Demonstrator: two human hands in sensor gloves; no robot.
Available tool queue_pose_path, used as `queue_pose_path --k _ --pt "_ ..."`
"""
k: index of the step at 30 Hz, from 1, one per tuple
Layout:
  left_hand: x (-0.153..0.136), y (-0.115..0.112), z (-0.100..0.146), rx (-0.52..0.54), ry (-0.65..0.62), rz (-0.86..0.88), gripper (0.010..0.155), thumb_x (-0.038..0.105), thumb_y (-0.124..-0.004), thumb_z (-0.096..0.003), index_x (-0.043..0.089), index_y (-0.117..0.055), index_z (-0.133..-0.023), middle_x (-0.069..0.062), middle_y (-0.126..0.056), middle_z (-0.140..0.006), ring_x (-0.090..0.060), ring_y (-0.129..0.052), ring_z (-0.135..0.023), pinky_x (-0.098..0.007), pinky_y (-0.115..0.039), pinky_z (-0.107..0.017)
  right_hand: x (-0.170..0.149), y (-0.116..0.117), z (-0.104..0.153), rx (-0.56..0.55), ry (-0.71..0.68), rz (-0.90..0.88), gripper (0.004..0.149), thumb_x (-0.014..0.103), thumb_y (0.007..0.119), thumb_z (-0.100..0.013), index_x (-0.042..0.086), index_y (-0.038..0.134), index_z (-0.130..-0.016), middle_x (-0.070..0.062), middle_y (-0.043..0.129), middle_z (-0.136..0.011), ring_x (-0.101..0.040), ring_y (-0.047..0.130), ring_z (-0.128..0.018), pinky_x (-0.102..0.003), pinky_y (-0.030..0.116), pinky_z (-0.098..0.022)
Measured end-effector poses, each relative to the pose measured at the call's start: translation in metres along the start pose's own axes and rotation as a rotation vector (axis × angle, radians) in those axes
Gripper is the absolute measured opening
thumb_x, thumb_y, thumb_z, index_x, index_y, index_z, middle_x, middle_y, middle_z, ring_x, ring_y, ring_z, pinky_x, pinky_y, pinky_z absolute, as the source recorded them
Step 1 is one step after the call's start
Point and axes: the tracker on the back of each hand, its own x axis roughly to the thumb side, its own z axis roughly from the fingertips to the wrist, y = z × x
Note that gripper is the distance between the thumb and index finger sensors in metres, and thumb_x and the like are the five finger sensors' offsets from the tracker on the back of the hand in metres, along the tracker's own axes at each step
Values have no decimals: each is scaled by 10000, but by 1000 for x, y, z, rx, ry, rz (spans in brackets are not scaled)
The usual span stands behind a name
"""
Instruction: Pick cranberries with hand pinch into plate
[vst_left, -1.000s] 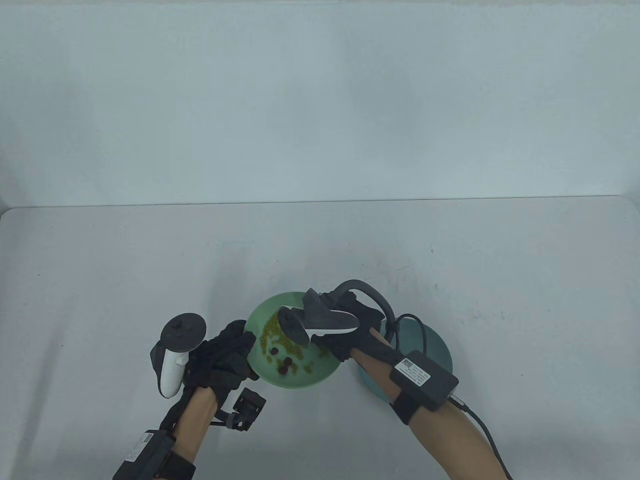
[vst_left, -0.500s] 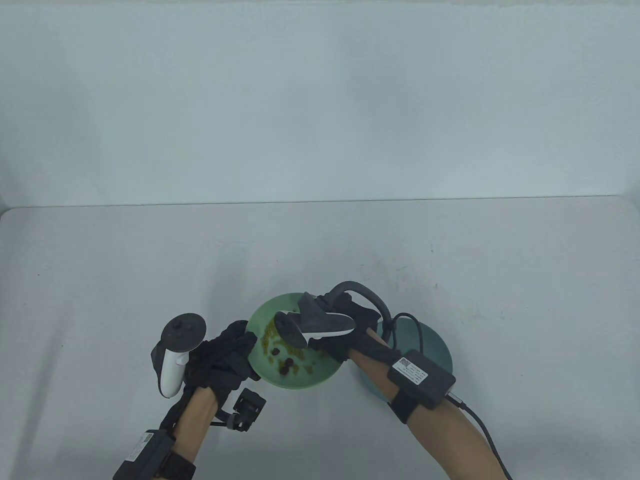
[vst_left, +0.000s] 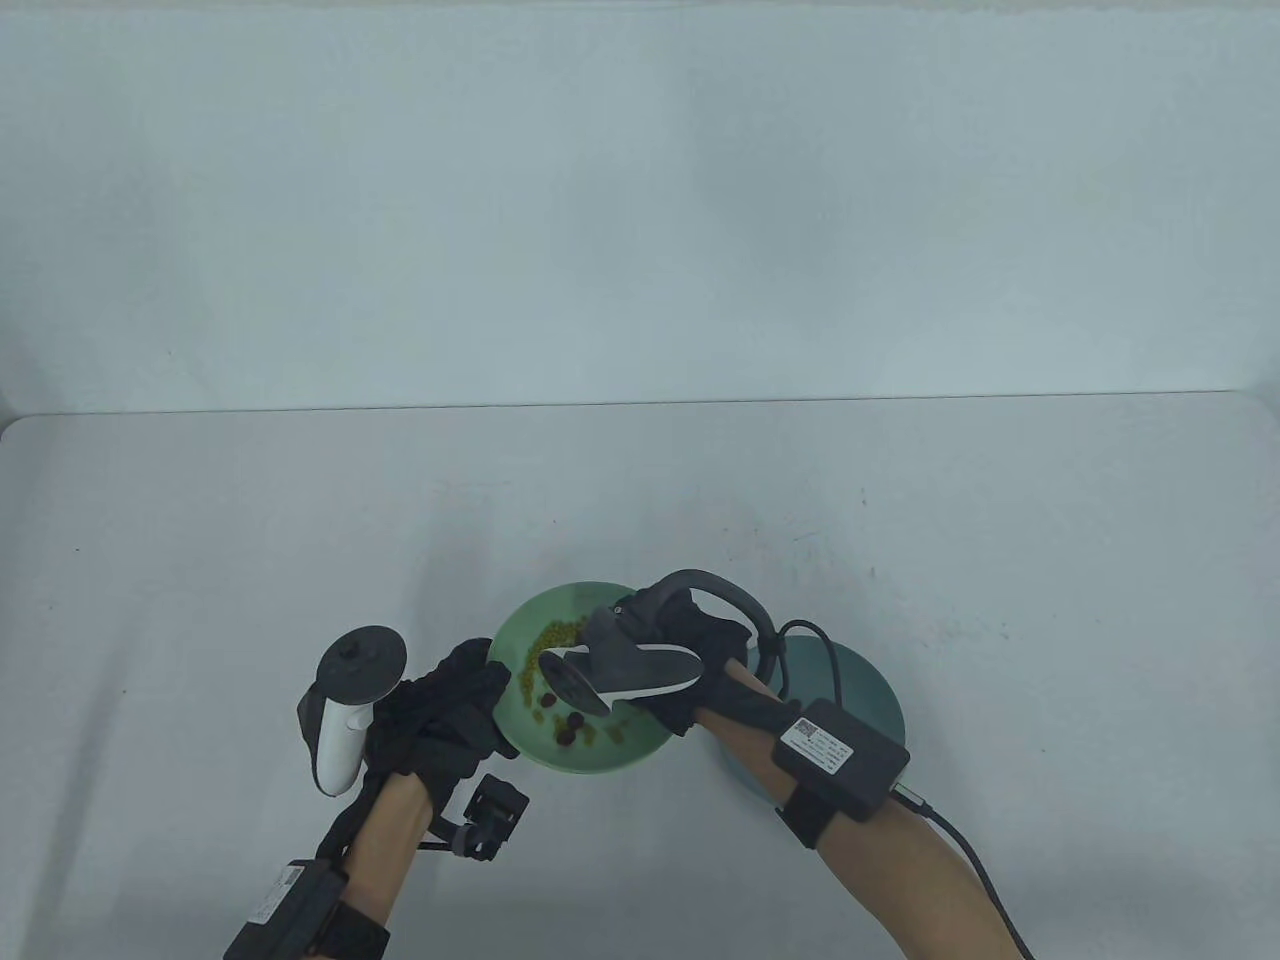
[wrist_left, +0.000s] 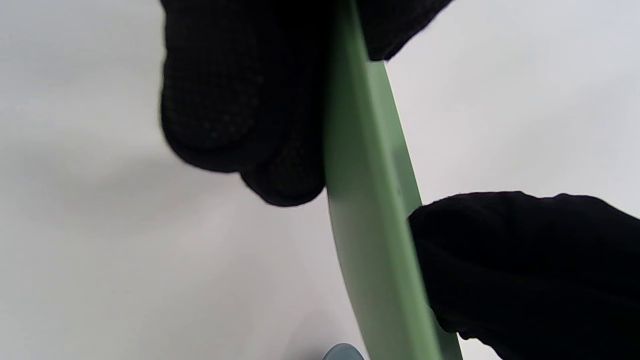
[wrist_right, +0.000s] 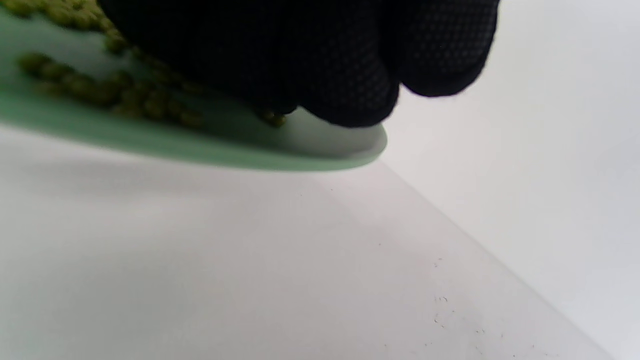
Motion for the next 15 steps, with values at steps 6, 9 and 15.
queue_pose_path --k 6,9,15 --pt "0 -1 0 -13 2 2 525 217 -658 -599 -45 -559 -1043 -194 -852 -808 -228 -1092 -465 -283 -968 -357 -3 0 0 19 -2 -31 529 536 740 -512 136 870 -834 163 916 -494 -59 980 -422 -368 869 -461" --pt "0 -2 0 -19 5 3 521 222 -658 -601 -36 -561 -1043 -188 -857 -808 -221 -1094 -468 -278 -969 -358 -6 -2 1 26 1 -33 530 540 739 -511 141 871 -834 164 916 -493 -58 981 -424 -367 869 -461" --pt "-1 -3 0 -24 15 6 518 222 -659 -601 -34 -565 -1042 -184 -861 -808 -222 -1093 -470 -284 -969 -353 -17 -14 7 1 19 -88 525 542 737 -514 153 872 -840 165 918 -494 -59 981 -424 -367 870 -461"
